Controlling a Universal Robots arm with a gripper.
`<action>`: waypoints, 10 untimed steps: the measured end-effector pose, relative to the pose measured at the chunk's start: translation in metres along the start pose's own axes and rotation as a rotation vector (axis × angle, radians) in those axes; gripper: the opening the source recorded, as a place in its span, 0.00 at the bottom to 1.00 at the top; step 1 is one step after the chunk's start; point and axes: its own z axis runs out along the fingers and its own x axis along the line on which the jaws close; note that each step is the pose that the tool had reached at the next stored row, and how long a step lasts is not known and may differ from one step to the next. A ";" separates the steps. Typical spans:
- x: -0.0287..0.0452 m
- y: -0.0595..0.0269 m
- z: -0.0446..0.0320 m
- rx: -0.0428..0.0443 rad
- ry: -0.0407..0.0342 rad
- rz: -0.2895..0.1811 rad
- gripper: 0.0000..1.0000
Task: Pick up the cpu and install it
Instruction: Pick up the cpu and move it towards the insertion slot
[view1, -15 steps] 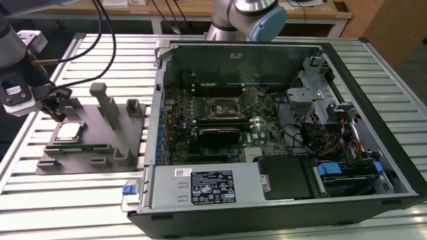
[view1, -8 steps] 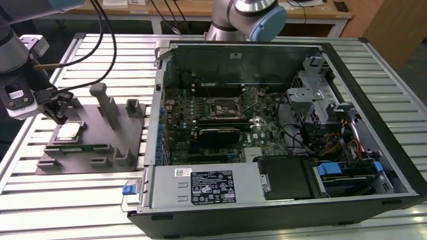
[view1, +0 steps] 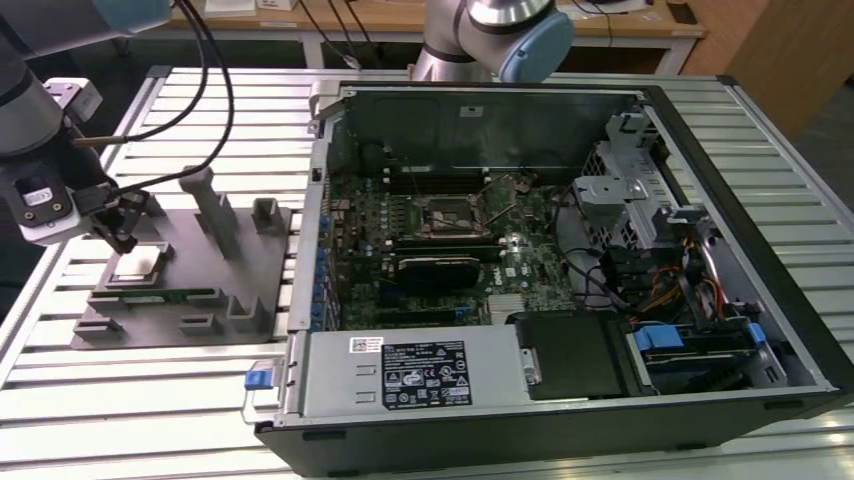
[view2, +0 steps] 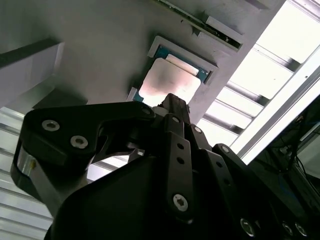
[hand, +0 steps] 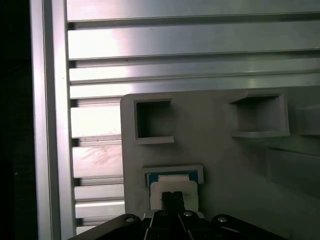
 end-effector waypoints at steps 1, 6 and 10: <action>0.0003 -0.0001 0.0009 0.0001 0.0001 0.000 0.11; 0.0005 -0.0016 0.0034 0.0008 -0.0001 0.000 0.11; 0.0004 -0.0029 0.0055 0.0009 -0.0003 0.000 0.11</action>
